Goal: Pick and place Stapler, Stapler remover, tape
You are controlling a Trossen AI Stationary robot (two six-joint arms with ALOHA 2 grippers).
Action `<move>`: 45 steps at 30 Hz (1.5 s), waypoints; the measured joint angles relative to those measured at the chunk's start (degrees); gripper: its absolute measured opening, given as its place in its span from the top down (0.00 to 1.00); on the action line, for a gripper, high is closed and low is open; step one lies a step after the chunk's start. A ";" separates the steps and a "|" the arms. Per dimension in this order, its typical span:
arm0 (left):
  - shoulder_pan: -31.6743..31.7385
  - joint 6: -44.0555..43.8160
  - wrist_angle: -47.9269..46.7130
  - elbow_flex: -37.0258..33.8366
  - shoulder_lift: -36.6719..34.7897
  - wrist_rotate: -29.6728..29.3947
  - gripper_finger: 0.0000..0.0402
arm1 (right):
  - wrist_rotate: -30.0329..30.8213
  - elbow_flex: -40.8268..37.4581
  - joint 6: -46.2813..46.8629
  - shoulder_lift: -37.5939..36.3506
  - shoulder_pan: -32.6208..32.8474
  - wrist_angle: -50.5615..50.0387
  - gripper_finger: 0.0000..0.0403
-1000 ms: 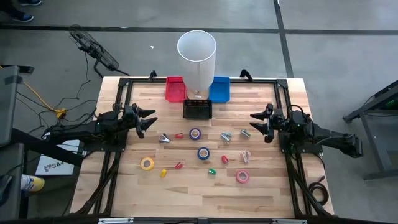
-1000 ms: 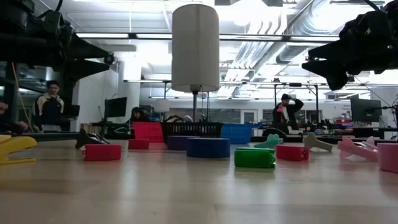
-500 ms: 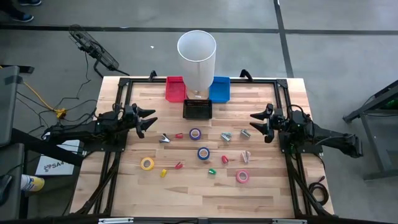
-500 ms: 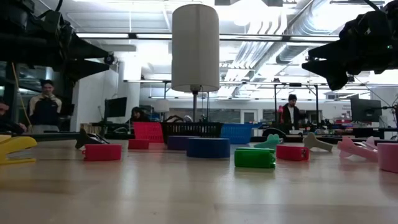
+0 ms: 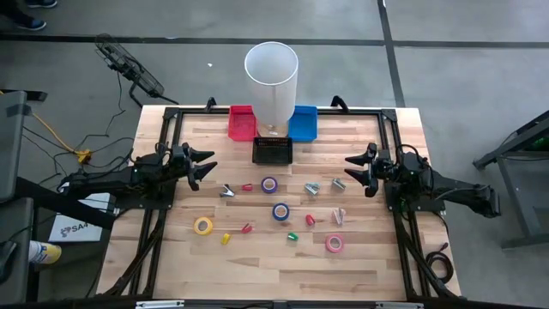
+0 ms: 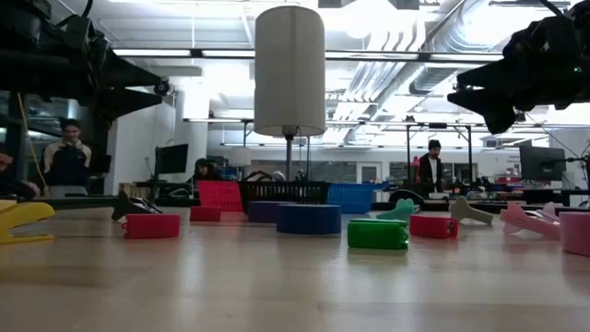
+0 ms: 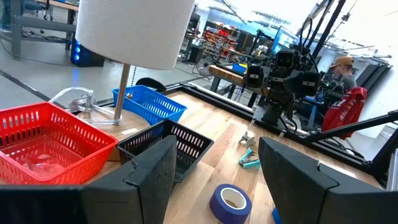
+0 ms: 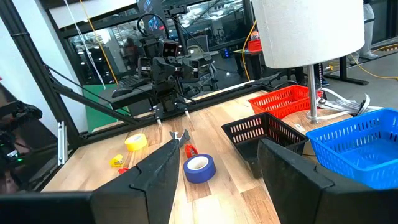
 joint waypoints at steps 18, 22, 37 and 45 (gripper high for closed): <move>-0.02 0.00 0.00 0.00 -0.01 0.00 0.44 | 0.00 -0.01 0.00 0.01 -0.02 -0.02 0.48; -0.02 0.00 0.00 0.00 0.01 0.00 0.44 | 0.02 -0.02 -0.02 0.02 -0.02 -0.02 0.48; -0.01 0.00 0.00 0.00 -0.01 0.01 0.44 | 11.92 0.00 -18.59 0.00 -0.02 0.84 0.48; -0.01 0.01 0.00 0.00 -0.01 0.00 0.44 | 12.05 0.00 -15.91 0.00 -0.02 0.85 0.48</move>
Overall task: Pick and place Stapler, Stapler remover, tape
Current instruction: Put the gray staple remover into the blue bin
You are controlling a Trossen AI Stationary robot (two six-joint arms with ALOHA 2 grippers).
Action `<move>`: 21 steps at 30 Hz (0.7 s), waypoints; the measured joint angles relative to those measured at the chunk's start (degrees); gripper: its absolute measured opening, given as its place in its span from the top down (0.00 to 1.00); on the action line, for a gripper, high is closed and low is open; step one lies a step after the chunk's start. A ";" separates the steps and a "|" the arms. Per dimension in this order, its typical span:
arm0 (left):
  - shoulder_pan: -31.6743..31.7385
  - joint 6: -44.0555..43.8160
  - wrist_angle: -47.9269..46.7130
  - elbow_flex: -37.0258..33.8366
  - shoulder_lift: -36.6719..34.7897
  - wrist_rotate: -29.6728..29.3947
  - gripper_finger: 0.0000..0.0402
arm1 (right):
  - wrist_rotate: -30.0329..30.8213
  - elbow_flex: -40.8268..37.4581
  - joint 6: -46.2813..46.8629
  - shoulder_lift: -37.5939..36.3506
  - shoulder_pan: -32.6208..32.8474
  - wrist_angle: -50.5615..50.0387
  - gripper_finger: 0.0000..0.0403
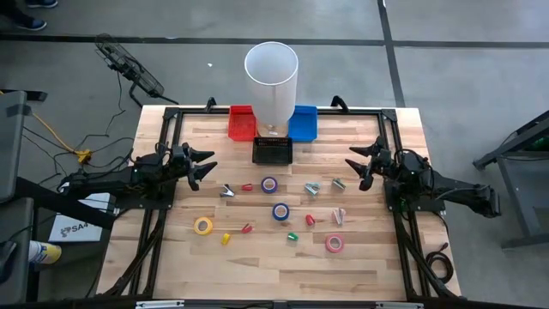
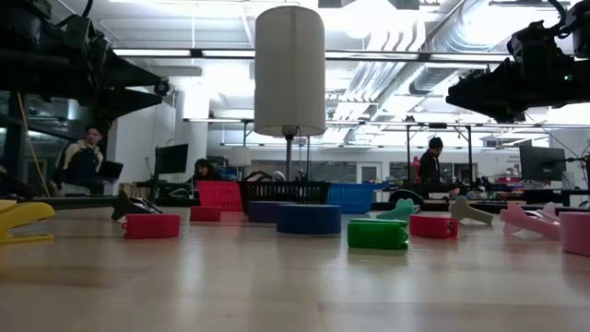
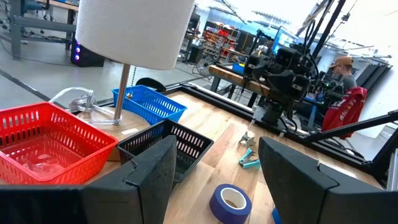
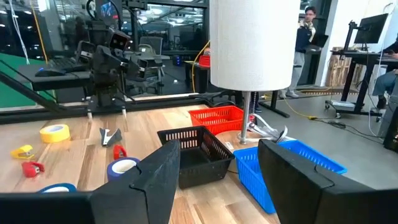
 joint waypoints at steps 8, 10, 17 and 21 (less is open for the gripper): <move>0.01 -0.02 0.00 0.00 0.02 0.00 0.44 | 0.26 1.18 5.32 0.77 -0.29 -2.23 0.48; -0.01 0.00 0.00 0.00 0.02 0.00 0.44 | -0.58 3.67 4.93 1.94 -0.92 -4.78 0.48; -0.01 0.00 0.00 0.00 0.00 0.00 0.44 | -1.18 14.75 9.52 12.20 -4.70 -11.17 0.48; 0.01 -0.01 0.00 0.00 0.00 0.02 0.44 | -1.12 19.83 15.78 19.87 -7.78 -11.09 0.48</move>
